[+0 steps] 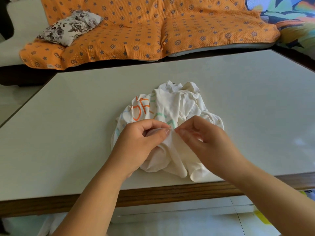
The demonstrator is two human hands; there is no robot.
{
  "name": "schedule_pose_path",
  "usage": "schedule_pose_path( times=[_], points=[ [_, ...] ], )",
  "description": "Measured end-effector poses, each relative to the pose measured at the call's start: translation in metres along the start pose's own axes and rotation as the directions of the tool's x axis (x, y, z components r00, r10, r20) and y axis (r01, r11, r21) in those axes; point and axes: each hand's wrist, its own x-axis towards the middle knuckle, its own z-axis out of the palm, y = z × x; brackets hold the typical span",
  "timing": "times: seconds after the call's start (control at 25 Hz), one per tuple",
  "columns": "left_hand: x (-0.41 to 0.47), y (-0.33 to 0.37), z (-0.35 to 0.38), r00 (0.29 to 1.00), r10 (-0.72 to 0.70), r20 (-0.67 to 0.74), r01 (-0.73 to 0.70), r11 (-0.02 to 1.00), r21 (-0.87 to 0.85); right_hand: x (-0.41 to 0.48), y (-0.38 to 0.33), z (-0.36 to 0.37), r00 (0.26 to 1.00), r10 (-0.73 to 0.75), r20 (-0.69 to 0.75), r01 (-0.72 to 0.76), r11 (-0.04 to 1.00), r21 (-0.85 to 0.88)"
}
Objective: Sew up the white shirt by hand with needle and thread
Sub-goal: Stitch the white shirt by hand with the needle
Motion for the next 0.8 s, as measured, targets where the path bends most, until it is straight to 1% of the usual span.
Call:
schedule_pose_path(
  times=[0.08, 0.24, 0.44, 0.64, 0.72, 0.8],
  points=[
    [-0.001, 0.001, 0.001, 1.000, 0.003, 0.002, -0.003, 1.000, -0.010, -0.001, 0.000, 0.005, 1.000, 0.000, -0.003, 0.000, 0.999, 0.040],
    [-0.002, 0.004, 0.004, 1.000, -0.010, 0.020, 0.010, 1.000, -0.025, -0.001, 0.002, 0.008, 0.999, -0.025, -0.045, 0.028, 0.998, 0.056],
    [-0.002, 0.004, 0.007, 0.994, -0.110, 0.015, 0.111, 0.978, -0.175, -0.003, -0.002, 0.009, 0.997, -0.037, -0.063, 0.040, 0.998, 0.057],
    [0.003, 0.001, 0.005, 0.988, -0.128, -0.086, 0.097, 0.949, -0.299, -0.003, -0.003, 0.002, 0.996, -0.048, -0.080, 0.049, 0.999, 0.013],
    [0.003, 0.001, 0.002, 0.992, -0.106, -0.062, 0.084, 0.954, -0.288, -0.003, -0.003, 0.000, 0.996, -0.029, -0.087, 0.031, 0.999, 0.029],
    [0.003, 0.000, 0.003, 0.997, -0.062, -0.048, 0.049, 0.969, -0.241, -0.002, -0.001, -0.002, 0.994, -0.010, -0.111, 0.015, 0.999, 0.047]
  ],
)
